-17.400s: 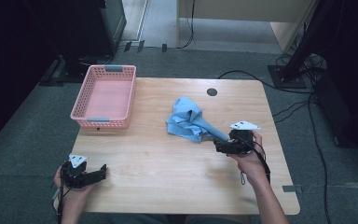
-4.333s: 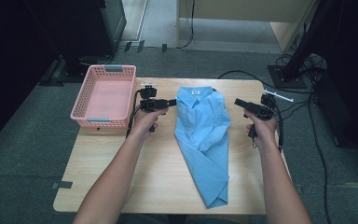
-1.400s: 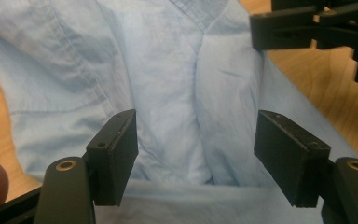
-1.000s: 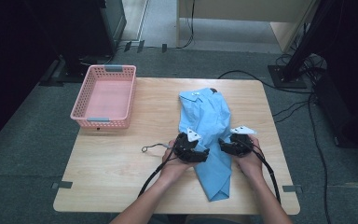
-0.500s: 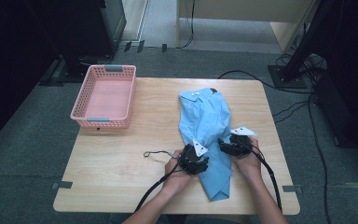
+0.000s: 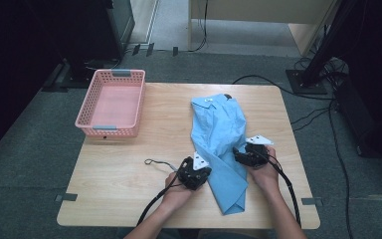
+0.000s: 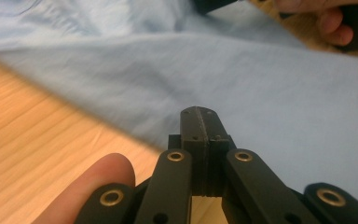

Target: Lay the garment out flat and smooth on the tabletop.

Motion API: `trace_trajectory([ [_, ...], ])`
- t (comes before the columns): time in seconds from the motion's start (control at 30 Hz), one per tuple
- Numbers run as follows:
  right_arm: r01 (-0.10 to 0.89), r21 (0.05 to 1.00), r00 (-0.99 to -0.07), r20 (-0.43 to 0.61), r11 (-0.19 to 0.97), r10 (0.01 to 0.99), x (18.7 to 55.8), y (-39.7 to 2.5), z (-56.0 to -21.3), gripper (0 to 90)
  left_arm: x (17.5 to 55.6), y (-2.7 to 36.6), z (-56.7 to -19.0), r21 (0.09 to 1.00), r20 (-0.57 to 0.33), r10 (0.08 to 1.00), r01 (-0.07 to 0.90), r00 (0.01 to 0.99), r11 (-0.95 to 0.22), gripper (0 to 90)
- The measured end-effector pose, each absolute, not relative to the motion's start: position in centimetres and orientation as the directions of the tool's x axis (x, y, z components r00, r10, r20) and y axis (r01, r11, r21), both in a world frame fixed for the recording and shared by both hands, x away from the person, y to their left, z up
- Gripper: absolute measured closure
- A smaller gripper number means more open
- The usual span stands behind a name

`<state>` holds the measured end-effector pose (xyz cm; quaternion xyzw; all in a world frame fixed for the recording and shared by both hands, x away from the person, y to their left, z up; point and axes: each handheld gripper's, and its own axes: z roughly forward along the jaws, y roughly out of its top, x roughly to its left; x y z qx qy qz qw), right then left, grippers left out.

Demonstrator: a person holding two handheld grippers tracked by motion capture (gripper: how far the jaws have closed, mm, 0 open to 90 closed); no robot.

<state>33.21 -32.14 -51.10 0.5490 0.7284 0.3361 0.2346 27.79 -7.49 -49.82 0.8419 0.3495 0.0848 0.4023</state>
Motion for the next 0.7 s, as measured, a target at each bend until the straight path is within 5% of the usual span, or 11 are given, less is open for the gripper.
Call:
trace_trajectory([
  [0.13, 0.642, 0.747, -0.287, 0.027, 0.171, 0.958, 33.2, -32.1, -51.1, 36.1, 27.0, -6.0, -49.5, 0.749, -0.172, 0.654, 0.529, 0.736, -0.399, 90.0],
  [0.3, 0.642, 0.747, -0.287, 0.028, 0.171, 0.958, 33.2, -32.1, -51.1, 36.1, 25.1, -7.6, -48.3, 0.776, -0.200, 0.600, 0.500, 0.774, -0.385, 65.5],
  [0.7, 0.643, 0.747, -0.285, 0.027, 0.170, 0.958, 33.2, -32.1, -51.1, 36.1, 22.8, -13.5, -49.5, 0.753, -0.142, 0.551, 0.452, 0.822, -0.479, 42.1],
])
